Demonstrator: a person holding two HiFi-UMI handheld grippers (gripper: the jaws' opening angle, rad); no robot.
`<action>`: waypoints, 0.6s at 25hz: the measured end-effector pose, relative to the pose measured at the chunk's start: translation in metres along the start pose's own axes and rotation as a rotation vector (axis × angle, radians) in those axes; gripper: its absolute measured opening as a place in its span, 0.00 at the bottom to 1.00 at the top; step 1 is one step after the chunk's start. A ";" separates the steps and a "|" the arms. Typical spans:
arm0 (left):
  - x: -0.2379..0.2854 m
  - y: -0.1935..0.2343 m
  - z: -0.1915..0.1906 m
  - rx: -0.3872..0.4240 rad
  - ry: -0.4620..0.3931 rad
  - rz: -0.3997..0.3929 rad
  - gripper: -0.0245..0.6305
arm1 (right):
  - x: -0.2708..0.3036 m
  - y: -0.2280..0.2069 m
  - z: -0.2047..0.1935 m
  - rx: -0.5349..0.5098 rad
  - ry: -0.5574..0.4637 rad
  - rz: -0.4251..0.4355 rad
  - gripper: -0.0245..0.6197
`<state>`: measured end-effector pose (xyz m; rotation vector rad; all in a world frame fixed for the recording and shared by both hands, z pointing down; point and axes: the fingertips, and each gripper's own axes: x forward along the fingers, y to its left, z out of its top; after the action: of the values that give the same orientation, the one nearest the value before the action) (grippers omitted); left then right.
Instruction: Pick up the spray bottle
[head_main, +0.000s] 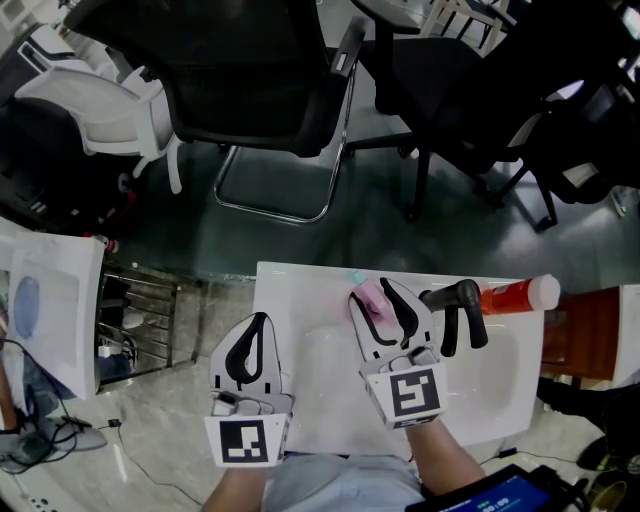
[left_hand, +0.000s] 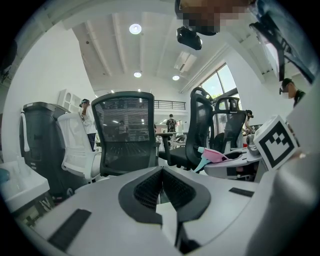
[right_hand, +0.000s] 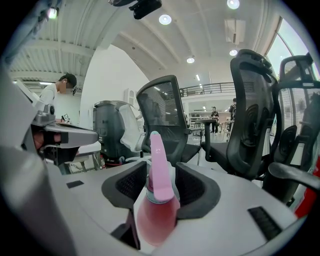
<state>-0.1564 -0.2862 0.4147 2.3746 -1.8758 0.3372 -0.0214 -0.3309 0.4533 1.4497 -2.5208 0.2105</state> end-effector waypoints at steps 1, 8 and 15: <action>0.000 0.000 0.000 0.000 -0.002 0.000 0.06 | 0.000 0.000 0.000 -0.001 0.001 -0.001 0.33; 0.000 0.000 0.002 -0.003 -0.006 0.000 0.06 | 0.000 0.000 -0.002 0.003 0.016 -0.005 0.32; -0.002 -0.002 0.002 0.001 -0.006 0.004 0.06 | -0.001 0.000 -0.006 -0.005 0.021 -0.005 0.30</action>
<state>-0.1547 -0.2842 0.4127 2.3756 -1.8843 0.3314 -0.0200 -0.3285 0.4589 1.4448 -2.4991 0.2164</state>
